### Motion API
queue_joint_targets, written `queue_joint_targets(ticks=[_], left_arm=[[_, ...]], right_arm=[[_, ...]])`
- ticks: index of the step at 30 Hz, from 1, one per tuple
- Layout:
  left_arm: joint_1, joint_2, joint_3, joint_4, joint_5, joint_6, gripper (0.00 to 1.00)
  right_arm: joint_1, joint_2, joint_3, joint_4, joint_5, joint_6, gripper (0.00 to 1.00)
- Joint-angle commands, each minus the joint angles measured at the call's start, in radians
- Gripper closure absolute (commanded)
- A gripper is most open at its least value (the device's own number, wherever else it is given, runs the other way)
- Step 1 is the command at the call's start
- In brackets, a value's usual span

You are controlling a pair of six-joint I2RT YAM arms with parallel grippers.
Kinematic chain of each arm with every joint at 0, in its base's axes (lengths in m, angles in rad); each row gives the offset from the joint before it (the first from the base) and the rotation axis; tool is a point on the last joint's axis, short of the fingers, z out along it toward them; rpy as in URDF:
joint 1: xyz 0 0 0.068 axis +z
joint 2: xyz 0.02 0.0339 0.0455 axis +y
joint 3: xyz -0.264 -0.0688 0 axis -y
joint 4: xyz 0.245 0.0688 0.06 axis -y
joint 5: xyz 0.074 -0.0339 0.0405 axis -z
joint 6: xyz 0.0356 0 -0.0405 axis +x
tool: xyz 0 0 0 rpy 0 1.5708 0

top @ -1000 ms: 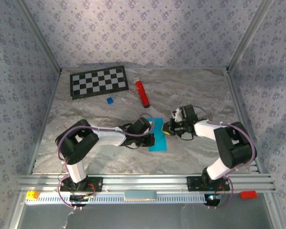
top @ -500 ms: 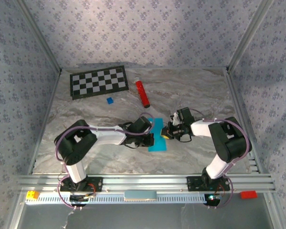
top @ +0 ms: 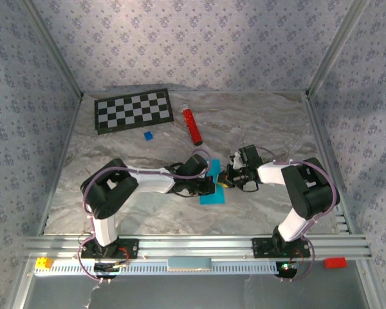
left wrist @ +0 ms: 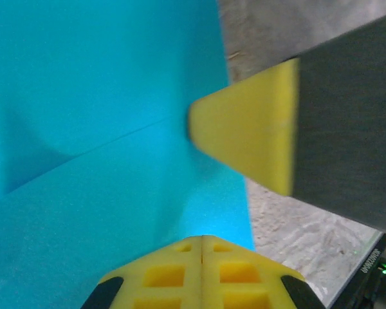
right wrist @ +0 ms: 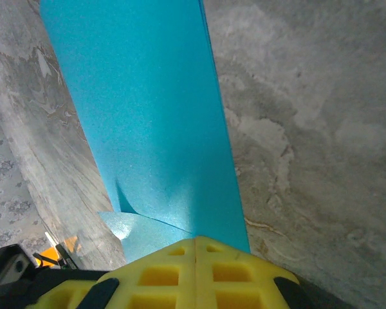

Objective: Fold a paper plane with a square sheet of paper (pick it up from the middle)
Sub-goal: Fold the triangle a second time at the center of the table.

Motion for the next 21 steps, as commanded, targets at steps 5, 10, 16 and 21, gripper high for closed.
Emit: queue_joint_targets(ticks=[5, 10, 16, 21], left_arm=[[-0.013, -0.003, -0.1, 0.0, 0.001, -0.053, 1.0], [-0.023, -0.039, -0.159, 0.011, -0.006, -0.057, 1.0], [-0.034, -0.07, -0.195, 0.013, -0.01, -0.056, 0.99], [-0.054, -0.109, -0.203, -0.087, -0.053, -0.025, 0.99]], right_arm=[[-0.004, 0.038, -0.022, -0.072, 0.1, -0.012, 1.0], [-0.011, 0.037, -0.026, -0.075, 0.104, -0.015, 1.0], [-0.012, 0.038, -0.026, -0.076, 0.107, -0.016, 1.0], [-0.012, 0.033, -0.024, -0.083, 0.109, -0.018, 1.0]])
